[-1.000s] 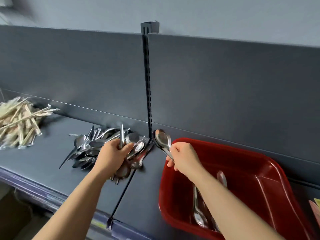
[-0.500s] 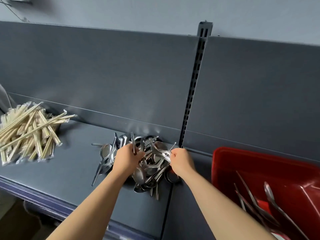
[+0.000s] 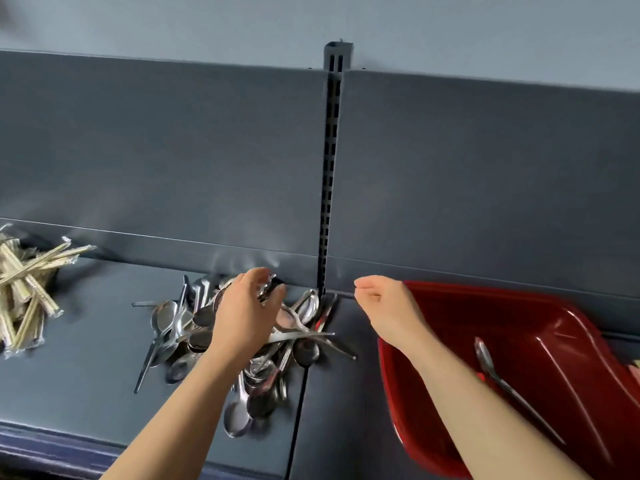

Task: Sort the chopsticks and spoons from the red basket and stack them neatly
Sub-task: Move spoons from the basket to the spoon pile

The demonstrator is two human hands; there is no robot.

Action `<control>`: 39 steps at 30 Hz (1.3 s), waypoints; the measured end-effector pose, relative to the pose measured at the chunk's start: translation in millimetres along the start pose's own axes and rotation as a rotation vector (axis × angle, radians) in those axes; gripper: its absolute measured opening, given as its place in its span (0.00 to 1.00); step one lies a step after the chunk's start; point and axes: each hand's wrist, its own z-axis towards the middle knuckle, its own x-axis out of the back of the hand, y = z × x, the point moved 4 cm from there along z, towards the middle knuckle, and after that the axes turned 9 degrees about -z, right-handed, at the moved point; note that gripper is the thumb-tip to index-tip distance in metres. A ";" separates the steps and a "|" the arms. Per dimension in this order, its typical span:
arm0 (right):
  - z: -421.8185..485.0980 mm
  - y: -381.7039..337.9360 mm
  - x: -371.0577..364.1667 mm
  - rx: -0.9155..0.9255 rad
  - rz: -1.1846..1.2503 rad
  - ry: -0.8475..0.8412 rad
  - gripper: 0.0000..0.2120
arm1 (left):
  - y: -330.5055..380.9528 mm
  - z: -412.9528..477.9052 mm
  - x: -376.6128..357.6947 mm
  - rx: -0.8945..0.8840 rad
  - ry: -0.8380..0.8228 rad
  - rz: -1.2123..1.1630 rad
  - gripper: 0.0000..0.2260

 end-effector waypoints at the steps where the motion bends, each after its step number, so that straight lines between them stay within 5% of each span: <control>1: -5.9 12.6 18.5 -0.006 0.011 0.018 0.12 | 16.6 -4.9 -9.3 -0.029 -0.010 -0.036 0.14; 7: -42.0 118.9 111.3 -0.188 -0.267 0.034 0.11 | 102.9 -42.8 -104.4 -0.210 -0.358 -0.160 0.09; 13: -67.9 190.0 130.4 -0.380 -0.599 -0.259 0.21 | 106.9 -66.4 -203.3 -0.069 -0.705 0.229 0.16; 17: -66.0 200.2 131.4 -0.346 -0.653 -0.337 0.13 | 101.4 -67.9 -230.1 0.026 -0.811 0.418 0.15; 27: -54.7 218.8 140.4 -0.360 -0.439 -0.370 0.08 | 91.9 -72.2 -244.7 0.192 -0.827 0.284 0.03; 32: -52.3 223.3 145.5 -0.392 -0.393 -0.371 0.09 | 96.0 -66.7 -240.2 0.155 -0.722 0.260 0.07; 35: -50.4 230.2 146.0 -0.422 -0.364 -0.342 0.22 | 98.8 -62.2 -240.0 0.212 -0.653 0.122 0.12; 39: -49.2 240.6 142.5 -0.452 -0.257 -0.293 0.19 | 98.1 -67.6 -249.7 0.326 -0.661 0.080 0.19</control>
